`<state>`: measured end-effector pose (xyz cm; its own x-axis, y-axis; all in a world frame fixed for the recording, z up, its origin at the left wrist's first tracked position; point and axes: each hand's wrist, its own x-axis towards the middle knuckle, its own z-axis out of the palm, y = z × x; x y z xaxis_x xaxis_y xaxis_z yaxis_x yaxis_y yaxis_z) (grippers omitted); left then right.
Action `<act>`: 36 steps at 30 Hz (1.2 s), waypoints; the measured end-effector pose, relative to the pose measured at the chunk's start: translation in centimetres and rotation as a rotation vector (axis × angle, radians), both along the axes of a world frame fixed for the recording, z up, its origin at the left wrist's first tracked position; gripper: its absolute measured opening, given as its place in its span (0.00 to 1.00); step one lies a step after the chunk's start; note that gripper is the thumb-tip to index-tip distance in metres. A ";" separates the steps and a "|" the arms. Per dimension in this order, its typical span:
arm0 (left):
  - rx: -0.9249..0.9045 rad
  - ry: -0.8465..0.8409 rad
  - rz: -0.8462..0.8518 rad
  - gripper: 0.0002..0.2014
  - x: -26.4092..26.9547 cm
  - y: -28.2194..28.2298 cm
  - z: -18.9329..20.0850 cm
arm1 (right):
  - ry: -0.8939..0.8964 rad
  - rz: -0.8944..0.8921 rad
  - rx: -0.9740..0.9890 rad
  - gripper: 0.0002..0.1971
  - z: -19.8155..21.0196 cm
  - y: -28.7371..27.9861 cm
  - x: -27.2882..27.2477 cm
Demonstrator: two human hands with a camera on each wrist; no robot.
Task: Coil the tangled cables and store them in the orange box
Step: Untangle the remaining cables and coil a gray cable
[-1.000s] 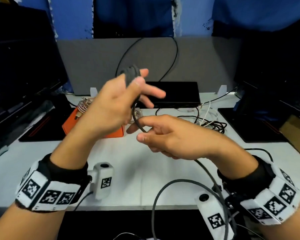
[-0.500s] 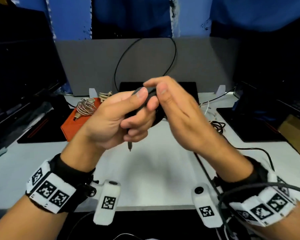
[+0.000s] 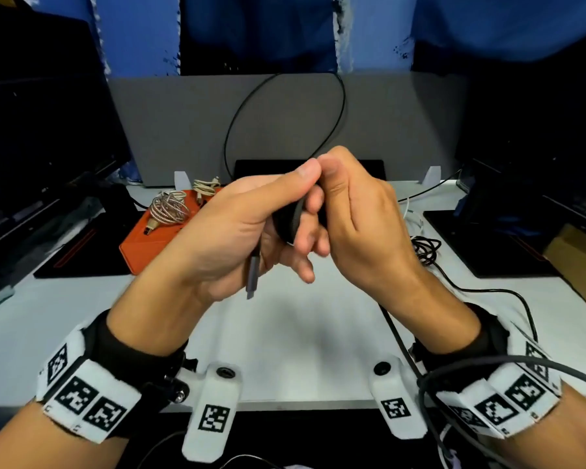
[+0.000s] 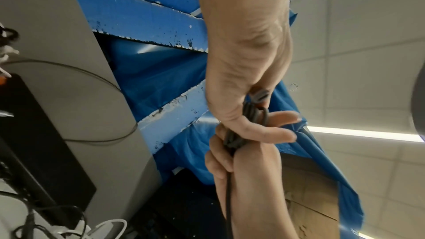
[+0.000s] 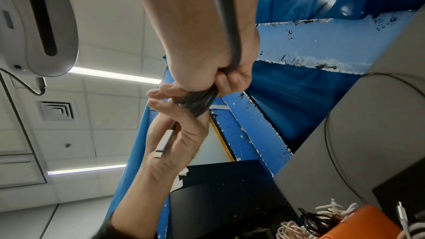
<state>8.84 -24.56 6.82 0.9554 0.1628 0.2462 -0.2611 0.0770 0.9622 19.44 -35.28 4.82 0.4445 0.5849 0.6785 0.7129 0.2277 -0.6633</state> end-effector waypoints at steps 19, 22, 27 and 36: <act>-0.177 -0.085 -0.341 0.16 0.5 0.8 -1.5 | 0.040 0.135 -0.028 0.29 0.7 -0.7 0.5; -0.459 -0.086 -0.431 0.17 1.1 1.4 -1.4 | 0.013 0.087 -0.004 0.30 0.2 0.1 1.4; -0.695 -0.119 -0.499 0.23 2.2 2.4 -2.0 | 0.054 0.094 -0.037 0.21 -0.3 0.6 2.7; 0.122 -0.230 0.494 0.17 2.3 4.4 -1.6 | 0.012 0.379 -0.704 0.16 -1.9 0.8 2.3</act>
